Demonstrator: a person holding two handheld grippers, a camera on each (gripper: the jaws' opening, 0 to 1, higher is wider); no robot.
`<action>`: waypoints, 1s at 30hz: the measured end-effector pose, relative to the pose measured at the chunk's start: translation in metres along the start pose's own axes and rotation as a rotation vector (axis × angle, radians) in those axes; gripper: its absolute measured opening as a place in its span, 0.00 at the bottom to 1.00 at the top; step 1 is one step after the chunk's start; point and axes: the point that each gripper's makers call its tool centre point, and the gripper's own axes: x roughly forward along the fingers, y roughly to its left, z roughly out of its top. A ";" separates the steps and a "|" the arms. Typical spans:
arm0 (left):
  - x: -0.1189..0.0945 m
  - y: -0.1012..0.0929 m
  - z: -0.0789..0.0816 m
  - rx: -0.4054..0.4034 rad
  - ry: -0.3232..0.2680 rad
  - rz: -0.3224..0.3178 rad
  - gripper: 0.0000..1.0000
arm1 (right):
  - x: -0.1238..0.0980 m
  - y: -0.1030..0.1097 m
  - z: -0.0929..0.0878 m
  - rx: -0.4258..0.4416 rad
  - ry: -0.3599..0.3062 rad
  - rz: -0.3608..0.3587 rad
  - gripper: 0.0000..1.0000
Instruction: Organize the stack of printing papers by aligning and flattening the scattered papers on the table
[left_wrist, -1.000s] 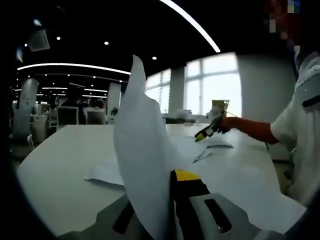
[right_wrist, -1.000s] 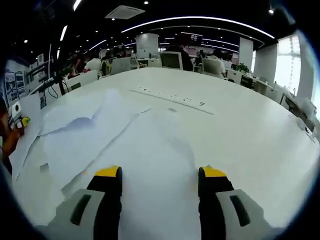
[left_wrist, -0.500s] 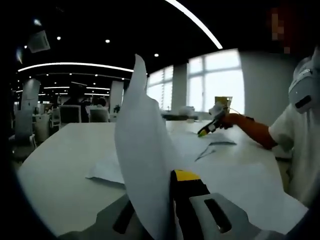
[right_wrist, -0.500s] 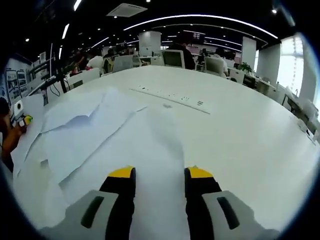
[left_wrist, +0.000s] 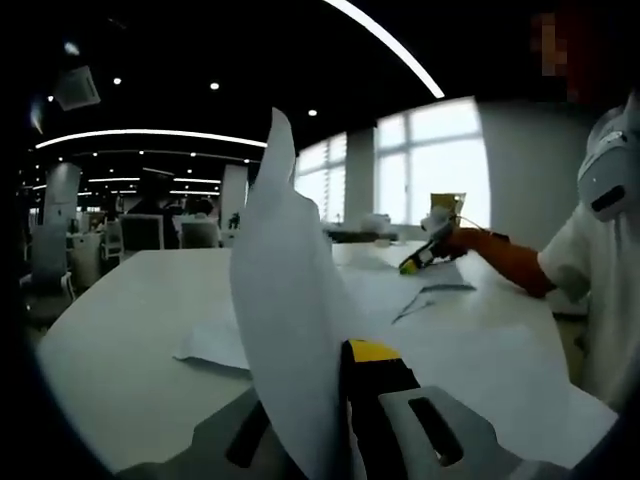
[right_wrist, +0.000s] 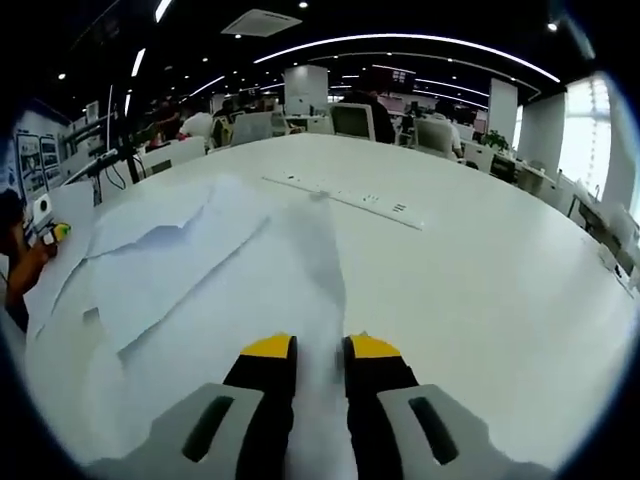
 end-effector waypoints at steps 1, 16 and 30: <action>0.000 0.000 0.000 0.000 -0.002 0.000 0.06 | 0.000 0.001 -0.001 -0.008 0.007 0.010 0.07; -0.002 0.001 0.001 0.006 -0.009 -0.001 0.06 | -0.009 -0.012 0.015 0.147 0.001 -0.074 0.00; -0.003 0.009 0.003 -0.021 -0.020 0.017 0.06 | -0.053 -0.053 0.018 0.272 -0.081 -0.258 0.00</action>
